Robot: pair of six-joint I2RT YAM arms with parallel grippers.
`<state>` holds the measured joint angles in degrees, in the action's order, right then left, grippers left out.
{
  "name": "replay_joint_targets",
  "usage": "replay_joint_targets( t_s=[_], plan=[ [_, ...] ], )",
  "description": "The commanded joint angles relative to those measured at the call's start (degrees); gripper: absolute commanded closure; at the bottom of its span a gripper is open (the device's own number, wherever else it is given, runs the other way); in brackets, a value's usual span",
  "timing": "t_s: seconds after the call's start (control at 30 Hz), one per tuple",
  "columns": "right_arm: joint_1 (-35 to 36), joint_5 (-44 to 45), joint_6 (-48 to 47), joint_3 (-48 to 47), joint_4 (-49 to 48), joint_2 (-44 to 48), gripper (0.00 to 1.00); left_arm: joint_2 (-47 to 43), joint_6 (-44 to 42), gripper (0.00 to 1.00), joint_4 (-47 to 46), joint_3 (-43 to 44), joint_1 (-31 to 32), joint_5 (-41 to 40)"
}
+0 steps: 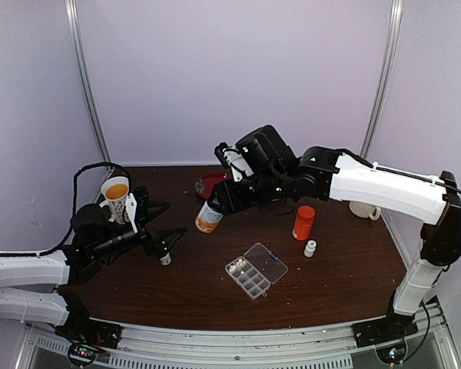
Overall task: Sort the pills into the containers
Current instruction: Pick up the pill bottle from the center of the board, then place the pill bottle at the center of the board.
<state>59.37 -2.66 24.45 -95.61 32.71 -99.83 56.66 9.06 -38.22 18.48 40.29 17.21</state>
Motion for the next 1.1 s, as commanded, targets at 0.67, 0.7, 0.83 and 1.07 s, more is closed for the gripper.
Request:
replay_joint_targets(
  t_s=[0.67,0.7,0.83,1.07],
  plan=[
    [1.4,12.1,-6.4,-12.1,9.7,-15.0,0.49,-7.4,3.9,0.02,21.8,7.8,0.8,-17.2],
    [1.5,12.7,-6.5,-13.0,10.6,-16.3,0.48,-7.7,4.4,0.02,24.5,8.9,0.8,-18.1],
    [1.7,13.1,-6.9,-14.2,12.4,-19.6,0.46,-7.7,6.5,0.02,33.2,12.5,0.8,-19.4],
    [2.2,13.1,-7.5,-12.7,10.9,-21.1,0.38,-5.5,9.5,0.02,37.9,15.2,0.8,-20.6]
  ],
)
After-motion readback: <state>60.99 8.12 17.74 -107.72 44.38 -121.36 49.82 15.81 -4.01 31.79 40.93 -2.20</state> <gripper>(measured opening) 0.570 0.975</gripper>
